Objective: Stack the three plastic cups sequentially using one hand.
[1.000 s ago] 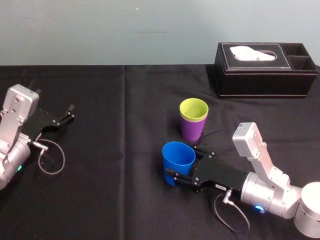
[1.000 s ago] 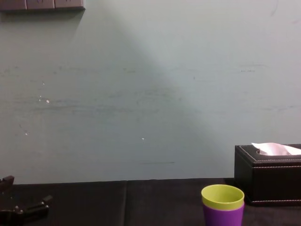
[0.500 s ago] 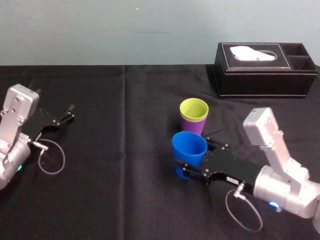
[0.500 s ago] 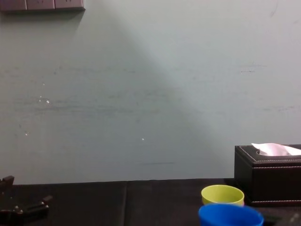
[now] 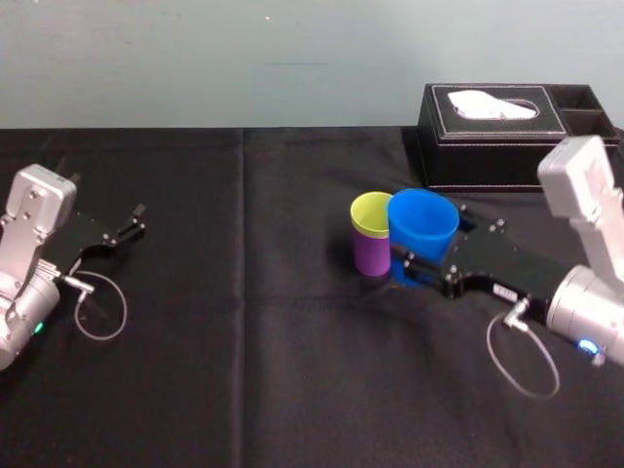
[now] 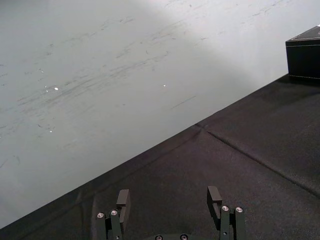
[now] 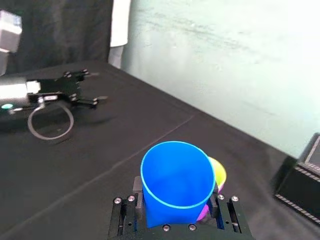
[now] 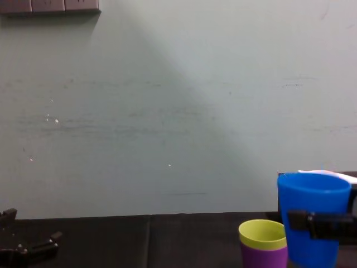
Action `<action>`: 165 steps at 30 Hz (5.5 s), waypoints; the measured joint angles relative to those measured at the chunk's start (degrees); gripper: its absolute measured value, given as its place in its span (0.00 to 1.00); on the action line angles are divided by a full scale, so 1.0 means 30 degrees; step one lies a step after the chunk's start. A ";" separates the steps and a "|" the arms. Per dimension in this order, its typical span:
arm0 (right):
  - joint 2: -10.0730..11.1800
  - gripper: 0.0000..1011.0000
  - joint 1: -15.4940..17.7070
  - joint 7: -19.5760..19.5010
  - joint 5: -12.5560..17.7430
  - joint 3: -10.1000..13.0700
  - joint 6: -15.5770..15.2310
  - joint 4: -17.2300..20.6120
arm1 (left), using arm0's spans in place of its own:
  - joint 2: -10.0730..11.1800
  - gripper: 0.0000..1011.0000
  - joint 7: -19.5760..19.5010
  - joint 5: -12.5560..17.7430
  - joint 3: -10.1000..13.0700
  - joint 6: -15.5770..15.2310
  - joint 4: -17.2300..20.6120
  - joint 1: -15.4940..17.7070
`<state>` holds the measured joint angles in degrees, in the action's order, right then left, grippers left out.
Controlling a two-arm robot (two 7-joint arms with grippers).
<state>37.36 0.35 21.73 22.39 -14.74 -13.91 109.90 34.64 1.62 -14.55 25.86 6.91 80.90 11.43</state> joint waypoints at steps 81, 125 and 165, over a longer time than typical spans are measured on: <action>-0.3519 0.99 -0.6716 0.1766 -0.1264 -0.2971 0.1990 -0.9030 | 0.0000 1.00 0.0000 0.0000 -0.0001 0.0001 -0.0001 0.0000; -0.2514 0.99 -0.1675 -0.2081 -0.1606 0.1762 0.2567 -0.6990 | 0.0001 1.00 0.0001 0.0000 -0.0001 0.0001 0.0000 0.0000; -0.2691 0.99 -0.1711 -0.2153 -0.1950 0.1783 0.2529 -0.7600 | 0.0001 1.00 0.0000 -0.0001 0.0000 0.0000 0.0000 0.0000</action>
<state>29.29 -4.78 15.27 16.54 -9.39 -6.33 87.10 34.65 1.62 -14.55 25.86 6.91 80.90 11.43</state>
